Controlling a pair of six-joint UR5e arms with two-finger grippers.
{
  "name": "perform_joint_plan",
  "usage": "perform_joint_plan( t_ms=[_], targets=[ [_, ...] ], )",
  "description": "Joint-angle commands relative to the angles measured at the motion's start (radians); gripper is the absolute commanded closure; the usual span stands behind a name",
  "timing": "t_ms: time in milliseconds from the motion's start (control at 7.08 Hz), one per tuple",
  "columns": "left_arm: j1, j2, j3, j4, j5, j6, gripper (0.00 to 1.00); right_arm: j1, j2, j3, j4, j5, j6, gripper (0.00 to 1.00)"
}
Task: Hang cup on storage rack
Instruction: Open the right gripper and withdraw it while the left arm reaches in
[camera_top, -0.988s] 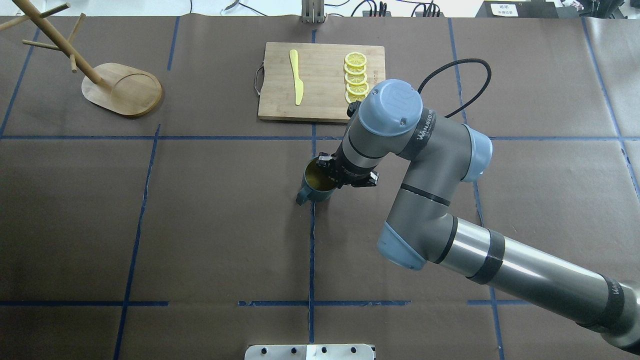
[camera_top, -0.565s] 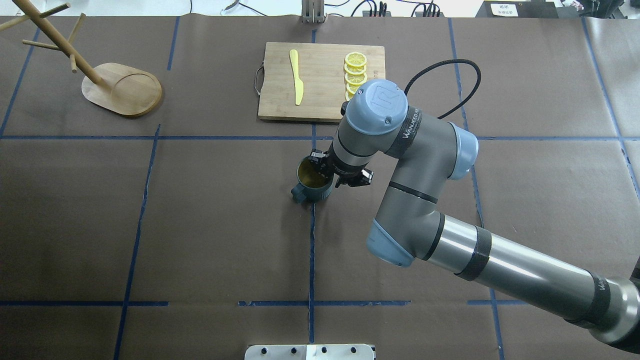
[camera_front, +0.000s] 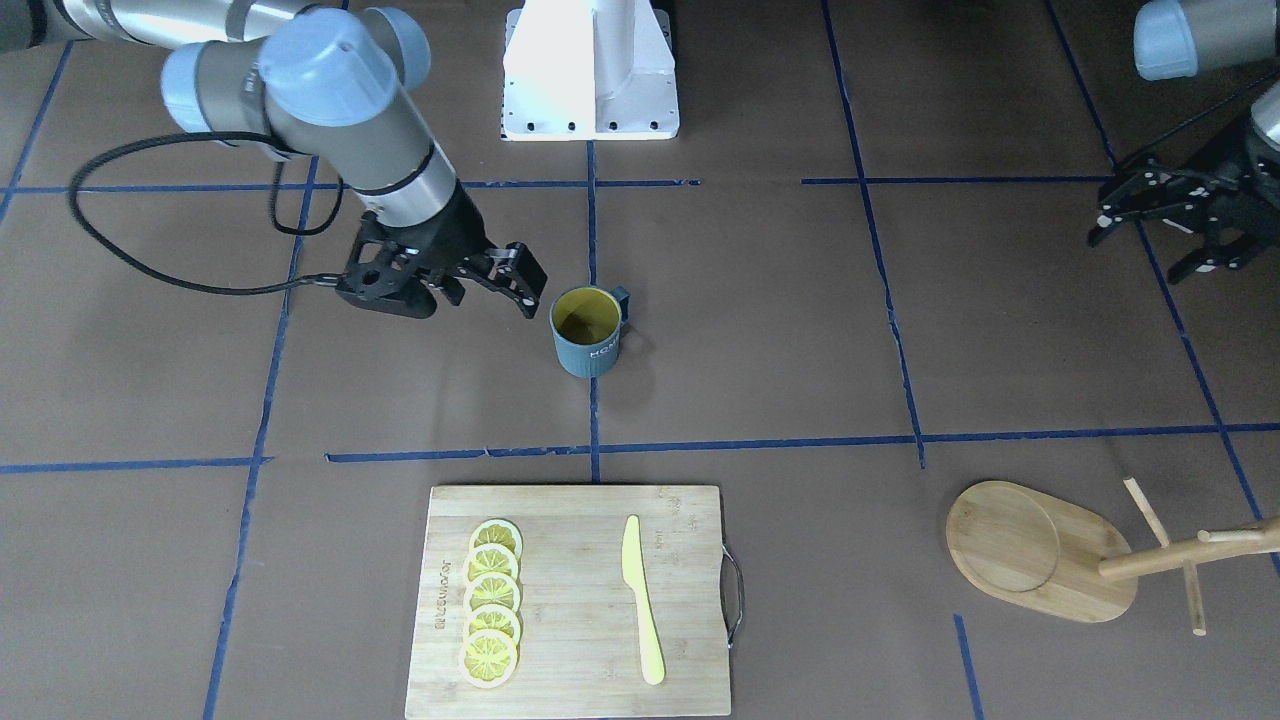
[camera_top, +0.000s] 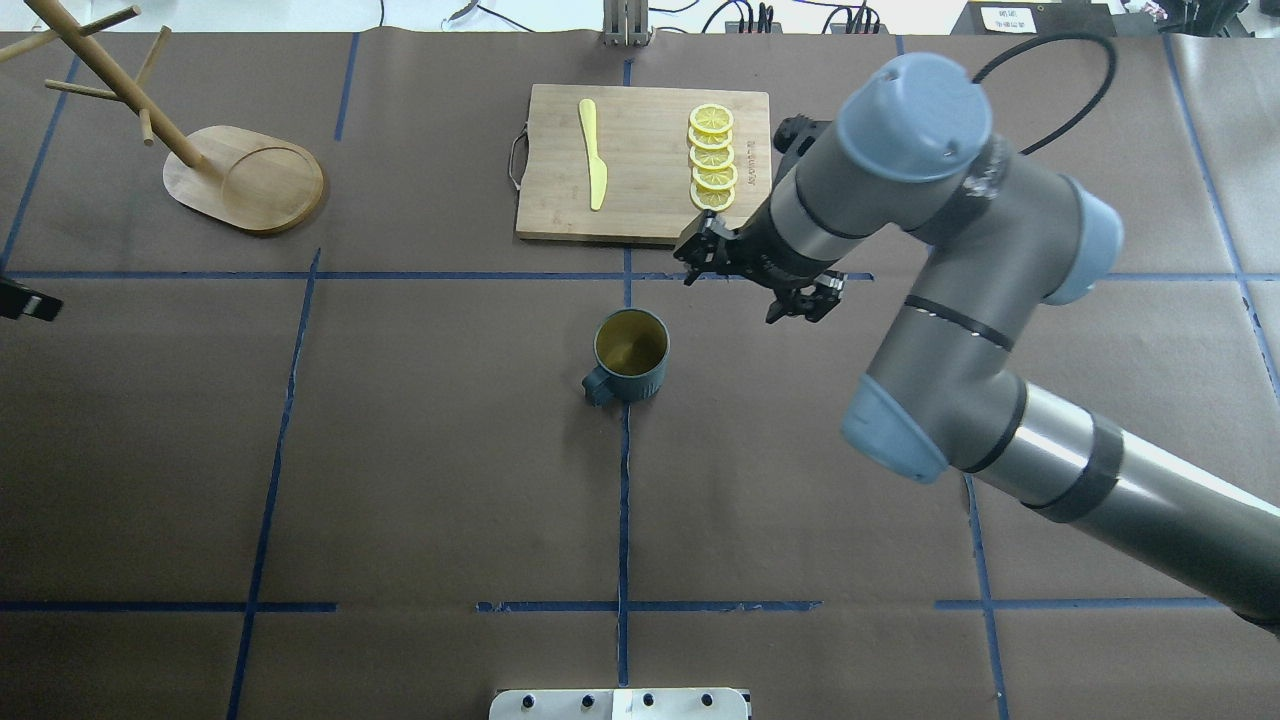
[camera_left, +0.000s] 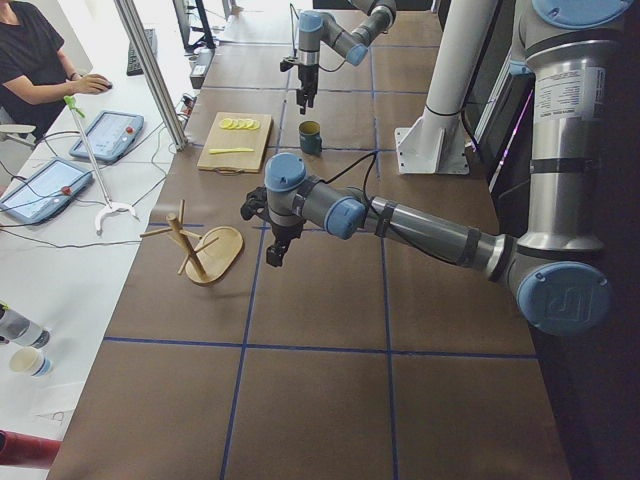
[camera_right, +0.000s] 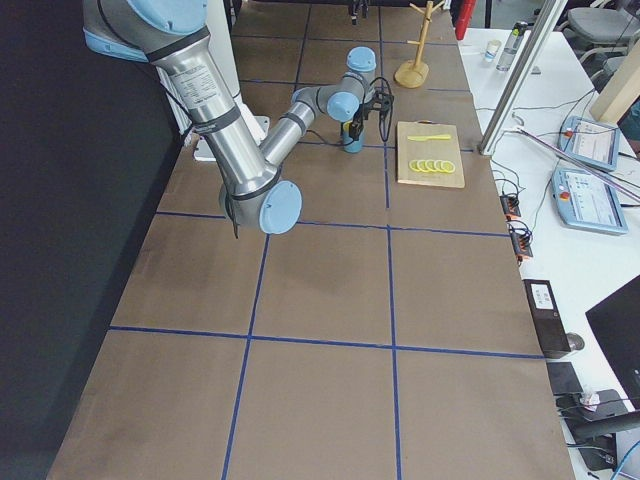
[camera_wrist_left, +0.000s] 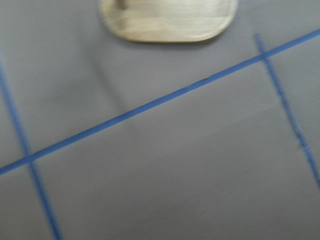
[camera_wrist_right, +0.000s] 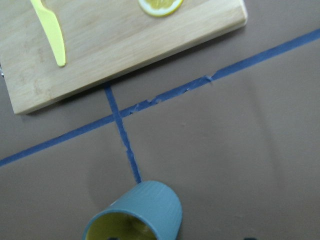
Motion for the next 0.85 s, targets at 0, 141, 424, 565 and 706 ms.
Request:
perform_joint_plan(
  t_ms=[0, 141, 424, 565, 706],
  targets=[
    [0.191, -0.191, 0.009, -0.166, 0.059, -0.276, 0.02, 0.15, -0.157, 0.067, -0.002, 0.106, -0.194, 0.0],
    [0.28, -0.238, -0.008, -0.175, 0.175, -0.285, 0.06, 0.211, -0.197, 0.065, -0.002, 0.146, -0.265, 0.0],
    [0.439, -0.303, 0.004, -0.269, 0.455, -0.323, 0.04, 0.261, -0.23, 0.059, -0.004, 0.165, -0.331, 0.0],
    [0.525, -0.312, 0.042, -0.385, 0.601, -0.329, 0.03, 0.262, -0.231, 0.059, -0.004, 0.165, -0.331, 0.0],
    [0.581, -0.339, 0.121, -0.543, 0.75, -0.331, 0.02, 0.262, -0.23, 0.059, -0.002, 0.165, -0.331, 0.0]
  ],
)
